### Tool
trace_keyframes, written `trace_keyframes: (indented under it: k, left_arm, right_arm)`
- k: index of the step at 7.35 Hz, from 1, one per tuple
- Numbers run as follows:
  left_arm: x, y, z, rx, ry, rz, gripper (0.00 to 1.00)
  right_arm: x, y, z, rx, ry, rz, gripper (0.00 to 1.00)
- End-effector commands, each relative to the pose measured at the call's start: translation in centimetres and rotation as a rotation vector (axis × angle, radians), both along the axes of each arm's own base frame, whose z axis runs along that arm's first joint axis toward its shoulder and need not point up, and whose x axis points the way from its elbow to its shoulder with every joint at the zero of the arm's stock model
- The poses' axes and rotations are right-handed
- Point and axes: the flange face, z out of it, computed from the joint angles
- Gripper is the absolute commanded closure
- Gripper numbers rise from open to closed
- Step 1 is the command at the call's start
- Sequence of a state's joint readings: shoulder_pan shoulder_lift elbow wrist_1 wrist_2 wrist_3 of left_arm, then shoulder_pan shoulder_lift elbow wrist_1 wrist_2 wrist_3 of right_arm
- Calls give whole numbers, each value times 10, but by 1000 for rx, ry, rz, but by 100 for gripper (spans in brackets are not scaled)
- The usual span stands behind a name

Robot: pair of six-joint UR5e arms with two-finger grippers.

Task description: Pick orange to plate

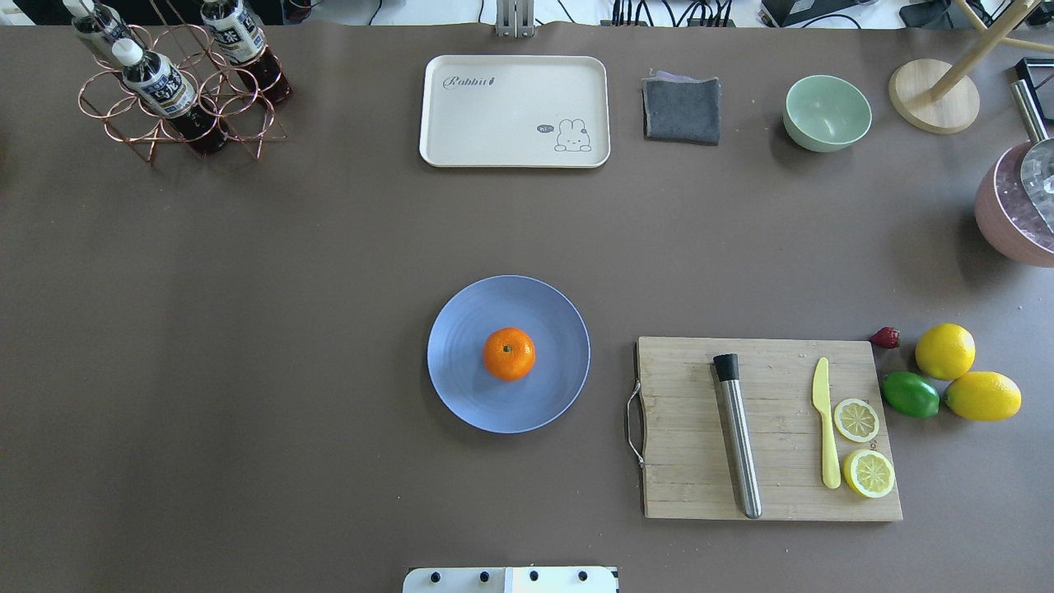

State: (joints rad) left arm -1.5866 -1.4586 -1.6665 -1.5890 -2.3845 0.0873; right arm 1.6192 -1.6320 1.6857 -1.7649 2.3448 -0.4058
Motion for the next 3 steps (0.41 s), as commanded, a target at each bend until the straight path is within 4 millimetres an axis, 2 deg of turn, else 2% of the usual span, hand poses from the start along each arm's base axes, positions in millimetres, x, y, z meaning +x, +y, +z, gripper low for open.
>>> trace_keyframes:
  k: [1, 3]
  left_arm:
    - [0, -3, 0, 0, 1, 1, 3]
    - [3, -5, -7, -9, 0, -16, 3]
  right_arm:
    - [-1, -1, 0, 1, -5, 0, 0]
    - [-1, 0, 0, -1, -8, 1, 0]
